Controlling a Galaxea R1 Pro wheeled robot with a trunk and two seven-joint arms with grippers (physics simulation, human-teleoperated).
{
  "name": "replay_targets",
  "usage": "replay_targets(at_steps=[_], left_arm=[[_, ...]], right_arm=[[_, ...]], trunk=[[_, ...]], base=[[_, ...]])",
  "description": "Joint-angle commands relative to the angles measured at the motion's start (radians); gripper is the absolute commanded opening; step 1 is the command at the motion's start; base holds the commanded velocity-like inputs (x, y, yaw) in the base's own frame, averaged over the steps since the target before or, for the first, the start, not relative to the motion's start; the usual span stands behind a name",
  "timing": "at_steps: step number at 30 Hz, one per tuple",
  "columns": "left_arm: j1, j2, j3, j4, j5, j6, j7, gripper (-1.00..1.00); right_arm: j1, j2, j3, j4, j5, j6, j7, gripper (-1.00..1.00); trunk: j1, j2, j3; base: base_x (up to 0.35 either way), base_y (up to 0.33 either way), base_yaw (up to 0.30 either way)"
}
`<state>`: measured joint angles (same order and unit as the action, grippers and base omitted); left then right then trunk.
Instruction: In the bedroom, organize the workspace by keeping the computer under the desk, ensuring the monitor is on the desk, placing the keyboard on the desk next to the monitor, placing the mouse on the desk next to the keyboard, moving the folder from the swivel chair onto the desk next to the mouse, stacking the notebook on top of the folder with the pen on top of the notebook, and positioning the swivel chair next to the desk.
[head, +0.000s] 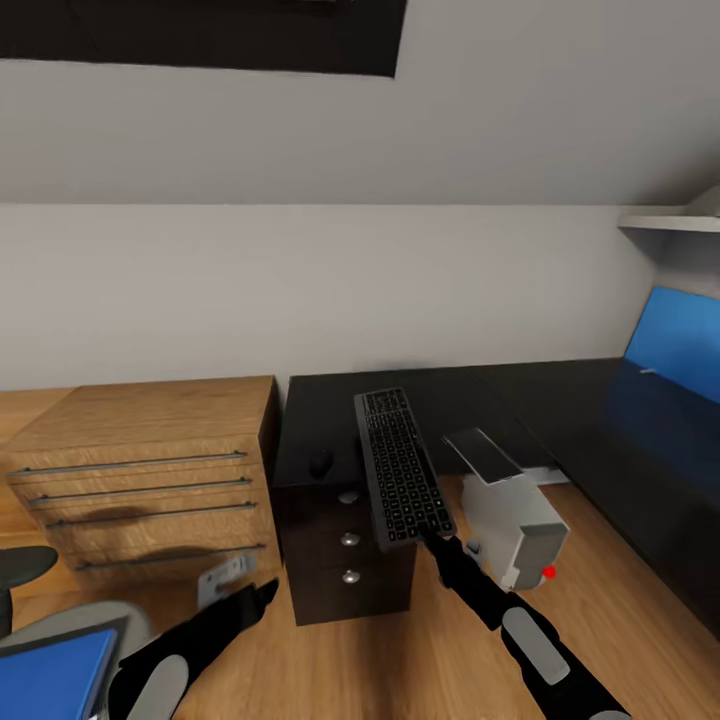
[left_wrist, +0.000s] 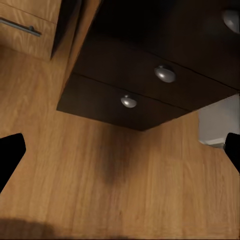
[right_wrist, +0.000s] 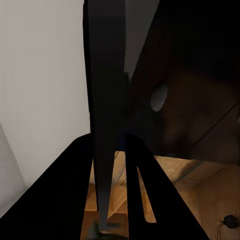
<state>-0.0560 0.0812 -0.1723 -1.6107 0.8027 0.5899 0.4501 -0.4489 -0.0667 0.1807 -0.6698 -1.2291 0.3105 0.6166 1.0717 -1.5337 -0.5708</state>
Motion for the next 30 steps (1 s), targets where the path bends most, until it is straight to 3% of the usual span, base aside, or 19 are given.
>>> replay_targets(at_steps=[1,10,15,30], left_arm=[[-0.001,0.001,-0.003,-0.002,0.010,0.001,0.011,1.00],[-0.001,0.000,-0.007,-0.002,0.012,0.001,0.010,1.00],[-0.001,0.000,-0.002,-0.002,0.017,0.000,0.009,1.00],[-0.001,0.000,-0.001,-0.002,0.014,-0.001,0.009,1.00]], right_arm=[[-0.001,-0.004,0.004,-0.002,-0.007,0.005,0.003,-1.00],[-0.001,-0.008,0.004,-0.009,-0.007,0.005,0.005,-1.00],[-0.001,-0.008,0.009,-0.009,-0.007,0.005,0.006,-1.00],[-0.001,-0.018,0.025,-0.010,-0.007,0.007,0.012,-1.00]], trunk=[[-0.005,0.007,0.002],[-0.039,0.070,0.030],[-0.043,0.077,0.034],[-0.100,0.182,0.081]], base=[[-0.274,-0.211,0.000],[-0.252,-0.240,0.000],[-0.200,-0.200,0.000],[-0.012,-0.011,0.000]])
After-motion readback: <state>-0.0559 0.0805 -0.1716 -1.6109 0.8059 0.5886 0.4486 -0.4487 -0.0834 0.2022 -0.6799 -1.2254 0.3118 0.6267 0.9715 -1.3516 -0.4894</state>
